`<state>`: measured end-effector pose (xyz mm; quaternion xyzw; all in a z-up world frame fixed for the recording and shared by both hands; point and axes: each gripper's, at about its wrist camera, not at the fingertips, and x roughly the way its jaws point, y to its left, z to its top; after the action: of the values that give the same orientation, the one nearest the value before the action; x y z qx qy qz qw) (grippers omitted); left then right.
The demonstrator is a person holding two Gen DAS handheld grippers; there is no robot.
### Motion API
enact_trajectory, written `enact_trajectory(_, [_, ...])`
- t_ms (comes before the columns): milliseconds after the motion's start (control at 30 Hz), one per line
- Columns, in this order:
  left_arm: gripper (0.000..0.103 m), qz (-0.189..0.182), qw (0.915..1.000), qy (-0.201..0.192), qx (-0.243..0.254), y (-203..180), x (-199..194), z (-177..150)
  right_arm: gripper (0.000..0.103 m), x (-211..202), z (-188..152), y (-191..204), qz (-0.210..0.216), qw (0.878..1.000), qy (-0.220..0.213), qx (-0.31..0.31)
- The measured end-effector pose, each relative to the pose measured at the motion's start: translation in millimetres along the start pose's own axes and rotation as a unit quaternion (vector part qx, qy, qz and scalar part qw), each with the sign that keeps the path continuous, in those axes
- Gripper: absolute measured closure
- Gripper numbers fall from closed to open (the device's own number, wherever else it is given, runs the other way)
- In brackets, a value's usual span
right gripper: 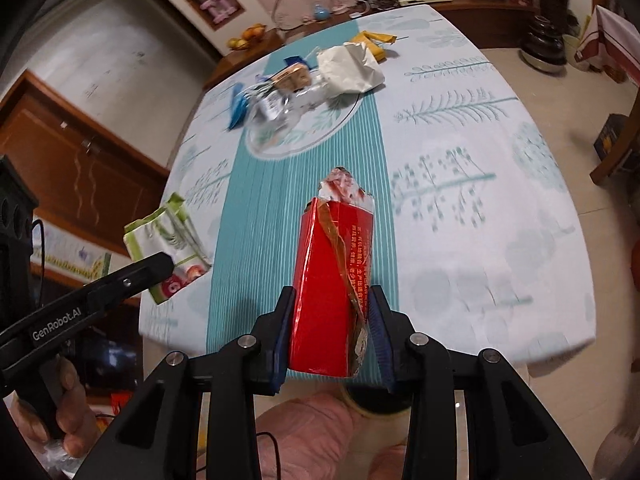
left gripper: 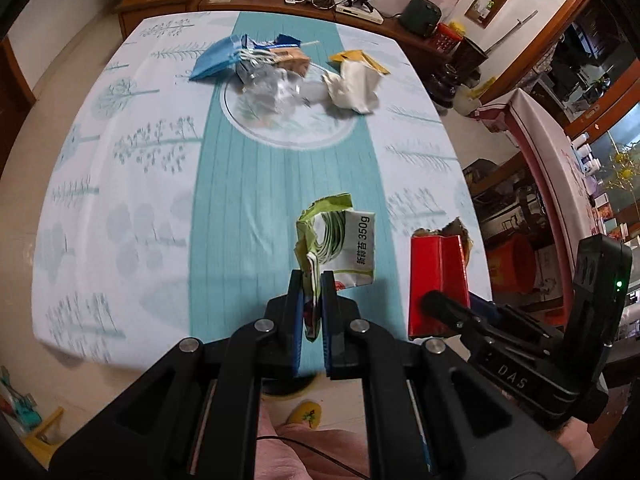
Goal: Collect trash
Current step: 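Carry the red box and packet down over the black bin with both tools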
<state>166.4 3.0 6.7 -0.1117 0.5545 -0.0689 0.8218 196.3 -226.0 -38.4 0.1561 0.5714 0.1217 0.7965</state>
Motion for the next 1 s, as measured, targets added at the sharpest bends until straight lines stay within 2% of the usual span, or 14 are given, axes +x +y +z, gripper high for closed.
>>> enact_trajectory(200, [0.098,0.008,1.0000,-0.003,-0.005,-28.2,-12.3,-69.8,0.068,-27.6,-62.1,-17.0,0.020,1.000,0.011,-0.017])
enact_trajectory(433, [0.098,0.026,0.9989,0.038,0.011,-43.7,-16.4,-139.8,0.068,-38.7,-128.4,-34.1,0.034,0.999,0.041,-0.010])
enact_trajectory(700, [0.098,0.048,0.9954,0.062,0.056,-50.3,-10.0,-175.5,0.068,-25.9,-173.4,-46.3,0.032,0.997,0.064,0.009])
enact_trajectory(1000, [0.098,0.059,0.9888,0.103,0.090,-43.7,52.1,-208.5,0.068,26.3,-212.8,-74.7,0.004,0.995,0.093,0.046])
